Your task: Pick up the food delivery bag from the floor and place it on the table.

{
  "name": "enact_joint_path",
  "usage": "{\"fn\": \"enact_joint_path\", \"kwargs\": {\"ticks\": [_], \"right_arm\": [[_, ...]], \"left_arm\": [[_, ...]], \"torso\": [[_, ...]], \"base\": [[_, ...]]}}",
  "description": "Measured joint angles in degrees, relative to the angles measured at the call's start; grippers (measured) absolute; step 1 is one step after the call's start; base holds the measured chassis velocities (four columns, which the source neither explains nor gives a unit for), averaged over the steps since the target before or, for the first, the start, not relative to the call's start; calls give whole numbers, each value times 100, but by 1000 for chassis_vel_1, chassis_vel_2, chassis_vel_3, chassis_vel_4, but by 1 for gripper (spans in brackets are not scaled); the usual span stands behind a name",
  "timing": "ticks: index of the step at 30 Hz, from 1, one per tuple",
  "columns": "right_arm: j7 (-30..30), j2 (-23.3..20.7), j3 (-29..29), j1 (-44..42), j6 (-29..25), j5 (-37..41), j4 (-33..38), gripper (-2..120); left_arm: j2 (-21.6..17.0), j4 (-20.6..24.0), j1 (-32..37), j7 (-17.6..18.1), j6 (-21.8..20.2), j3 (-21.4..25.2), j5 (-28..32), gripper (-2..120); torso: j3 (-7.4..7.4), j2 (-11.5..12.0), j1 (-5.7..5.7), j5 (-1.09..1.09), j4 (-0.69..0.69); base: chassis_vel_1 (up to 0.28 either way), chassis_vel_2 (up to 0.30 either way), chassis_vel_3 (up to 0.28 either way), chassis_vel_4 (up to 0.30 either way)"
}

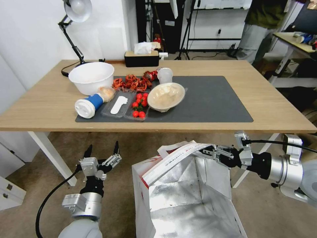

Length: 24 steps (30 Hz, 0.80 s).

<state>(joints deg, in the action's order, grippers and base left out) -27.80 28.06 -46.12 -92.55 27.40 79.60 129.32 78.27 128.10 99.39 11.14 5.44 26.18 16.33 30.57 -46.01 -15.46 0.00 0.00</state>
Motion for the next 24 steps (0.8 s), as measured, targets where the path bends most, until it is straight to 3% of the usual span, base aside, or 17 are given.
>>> {"fn": "enact_joint_path", "kwargs": {"ticks": [24], "right_arm": [[-38, 16, 12, 10, -14, -46, -19, 0]], "left_arm": [[-3, -27, -10, -6, -8, -9, -35, 100]], "torso": [[376, -653, -276, 0, 0]], "base": [[0, 0, 0, 0]]}}
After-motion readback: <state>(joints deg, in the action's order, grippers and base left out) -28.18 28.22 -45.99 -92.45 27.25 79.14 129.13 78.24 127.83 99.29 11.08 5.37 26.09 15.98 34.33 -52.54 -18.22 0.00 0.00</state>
